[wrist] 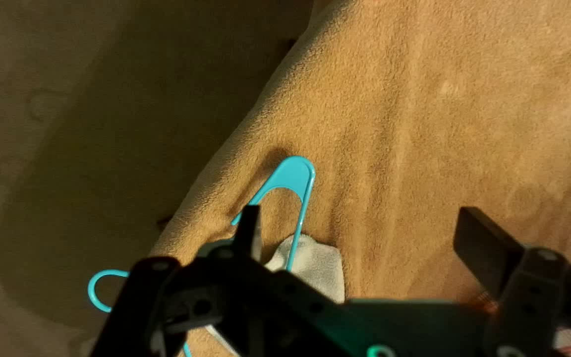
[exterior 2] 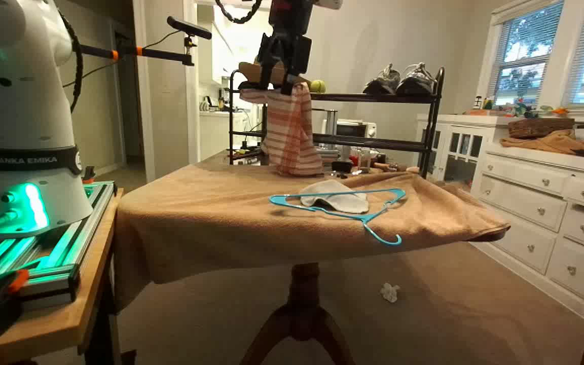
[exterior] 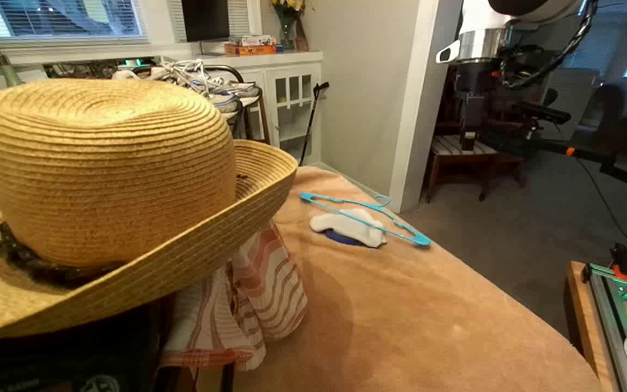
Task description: Move the tennis ball to the bottom level of the shoe rack
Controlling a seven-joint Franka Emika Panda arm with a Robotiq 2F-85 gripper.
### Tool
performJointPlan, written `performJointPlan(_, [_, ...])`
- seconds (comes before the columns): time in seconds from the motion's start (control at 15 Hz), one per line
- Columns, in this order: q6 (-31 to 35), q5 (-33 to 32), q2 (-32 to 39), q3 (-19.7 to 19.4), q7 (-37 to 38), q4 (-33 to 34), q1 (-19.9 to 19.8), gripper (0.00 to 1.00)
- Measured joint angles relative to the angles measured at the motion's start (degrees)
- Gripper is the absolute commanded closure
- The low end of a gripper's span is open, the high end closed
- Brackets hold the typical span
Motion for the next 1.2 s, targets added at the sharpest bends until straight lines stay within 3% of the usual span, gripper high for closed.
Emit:
performJointPlan(0.67, [0.0,0.0,0.0,0.8,0.0,0.1,-0.5,0.0])
performJointPlan(1.0, [0.0,8.4,-0.9,7.0,0.2,2.6,1.5,0.0])
performJointPlan(1.2, [0.1,12.3,-1.2,11.9,6.5,6.4,3.7,0.0])
